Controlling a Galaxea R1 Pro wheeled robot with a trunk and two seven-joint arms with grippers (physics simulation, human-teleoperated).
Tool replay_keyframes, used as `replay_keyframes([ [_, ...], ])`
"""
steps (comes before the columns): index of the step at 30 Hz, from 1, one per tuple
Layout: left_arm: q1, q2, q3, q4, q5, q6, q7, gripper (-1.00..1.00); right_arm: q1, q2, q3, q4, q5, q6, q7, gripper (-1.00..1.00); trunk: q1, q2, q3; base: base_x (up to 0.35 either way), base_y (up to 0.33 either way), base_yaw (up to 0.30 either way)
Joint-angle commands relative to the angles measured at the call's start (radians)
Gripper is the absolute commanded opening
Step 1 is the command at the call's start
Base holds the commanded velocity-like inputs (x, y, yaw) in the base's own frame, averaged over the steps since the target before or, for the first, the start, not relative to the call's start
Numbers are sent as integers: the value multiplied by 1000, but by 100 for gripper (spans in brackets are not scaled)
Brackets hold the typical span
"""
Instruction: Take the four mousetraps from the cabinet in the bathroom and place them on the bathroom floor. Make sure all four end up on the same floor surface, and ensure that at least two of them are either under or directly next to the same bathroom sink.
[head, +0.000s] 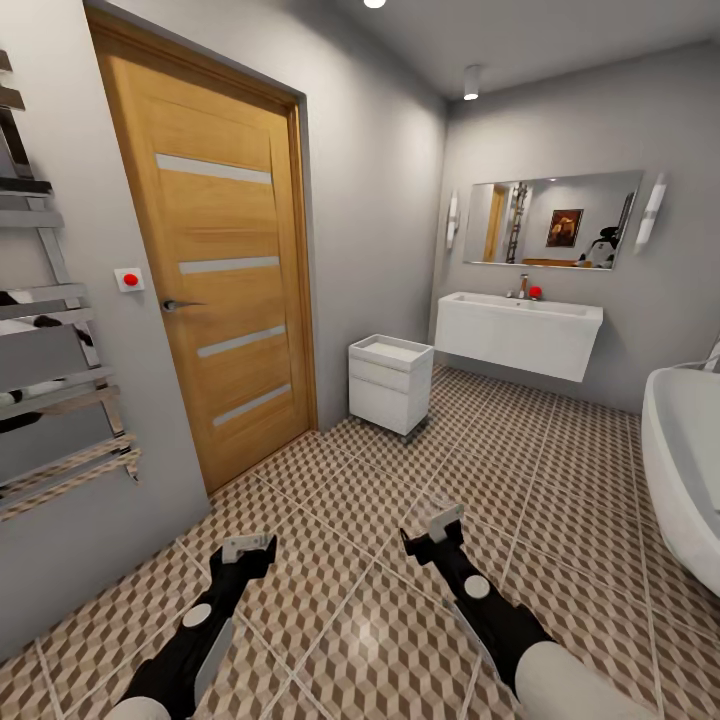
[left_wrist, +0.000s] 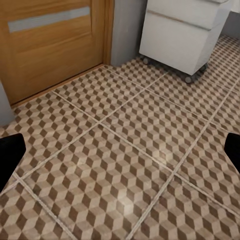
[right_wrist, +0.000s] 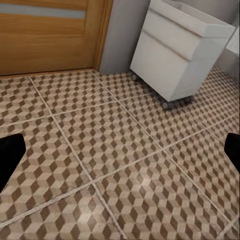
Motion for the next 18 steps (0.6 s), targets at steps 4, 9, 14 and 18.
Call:
replay_keyframes([
  [4,-1,-3,2,5,-1,-2,-5,100,18,-22,-2,1,-12,-29,0,100,0,-1,-1,0,0,0],
  [9,-1,-11,-1,19,-1,-2,-5,100,74,-61,-2,5,-74,-44,0,100,0,-1,-1,0,0,0],
  [14,0,-21,-3,77,-4,-3,-4,100,90,-68,0,36,-94,-49,0,100,0,-1,-1,0,0,0],
  [18,1,-19,-3,327,-8,-16,0,100,110,-70,0,85,-98,-48,0,100,0,-1,-1,0,0,0],
])
